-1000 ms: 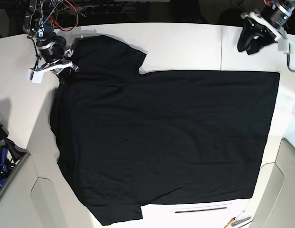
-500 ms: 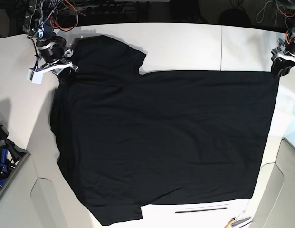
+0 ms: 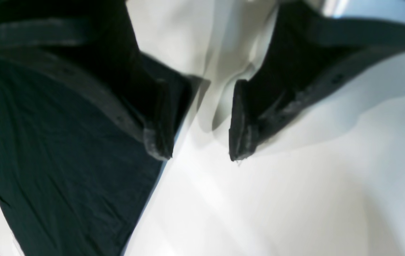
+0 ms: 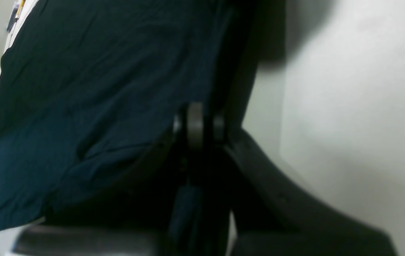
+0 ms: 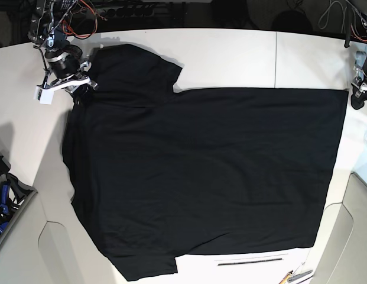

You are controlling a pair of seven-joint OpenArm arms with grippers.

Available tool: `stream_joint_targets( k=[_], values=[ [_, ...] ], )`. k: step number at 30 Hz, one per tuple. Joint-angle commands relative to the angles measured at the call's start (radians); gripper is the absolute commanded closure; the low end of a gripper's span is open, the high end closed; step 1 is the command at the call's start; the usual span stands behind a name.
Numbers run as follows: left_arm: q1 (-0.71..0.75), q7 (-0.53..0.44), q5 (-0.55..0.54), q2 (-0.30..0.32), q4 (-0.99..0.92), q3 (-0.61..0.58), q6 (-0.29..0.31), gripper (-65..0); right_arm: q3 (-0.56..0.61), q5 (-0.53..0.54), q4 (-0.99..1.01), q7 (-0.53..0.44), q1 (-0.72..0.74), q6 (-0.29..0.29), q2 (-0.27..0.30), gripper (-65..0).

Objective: Fold the T-shirt properly
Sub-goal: 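Grasp the shirt's shoulder edges with both grippers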

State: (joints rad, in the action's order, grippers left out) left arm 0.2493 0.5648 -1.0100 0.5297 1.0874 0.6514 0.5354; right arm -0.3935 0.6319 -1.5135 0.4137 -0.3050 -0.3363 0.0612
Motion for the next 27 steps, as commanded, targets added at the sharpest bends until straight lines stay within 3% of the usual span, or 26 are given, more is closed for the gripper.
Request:
stream_joint_targets(
  k=[1,7,14,20,27],
  values=[
    [0.000,0.023,0.000,0.018,0.005,-0.003,-0.001,-29.5,-0.005,0.011,-0.014,-0.013,0.003,-0.011,0.007,0.0],
    [0.001,0.121,-0.030,0.018,0.005,-0.041,0.000,-29.5,-0.005,0.011,-0.014,-0.013,0.002,-0.011,0.007,0.0],
    [0.003,0.140,-0.025,0.006,0.005,-0.124,0.008,-29.5,-0.005,0.011,-0.014,-0.013,0.002,-0.011,0.008,0.0],
    [0.003,0.154,-0.026,-0.005,0.005,-0.129,0.037,-29.4,-0.005,0.011,-0.014,-0.013,0.002,-0.011,0.008,0.0],
    [0.006,0.254,-0.025,0.000,0.005,-0.129,0.067,-29.5,-0.005,0.011,-0.014,-0.012,0.002,-0.011,0.008,0.0]
  ],
)
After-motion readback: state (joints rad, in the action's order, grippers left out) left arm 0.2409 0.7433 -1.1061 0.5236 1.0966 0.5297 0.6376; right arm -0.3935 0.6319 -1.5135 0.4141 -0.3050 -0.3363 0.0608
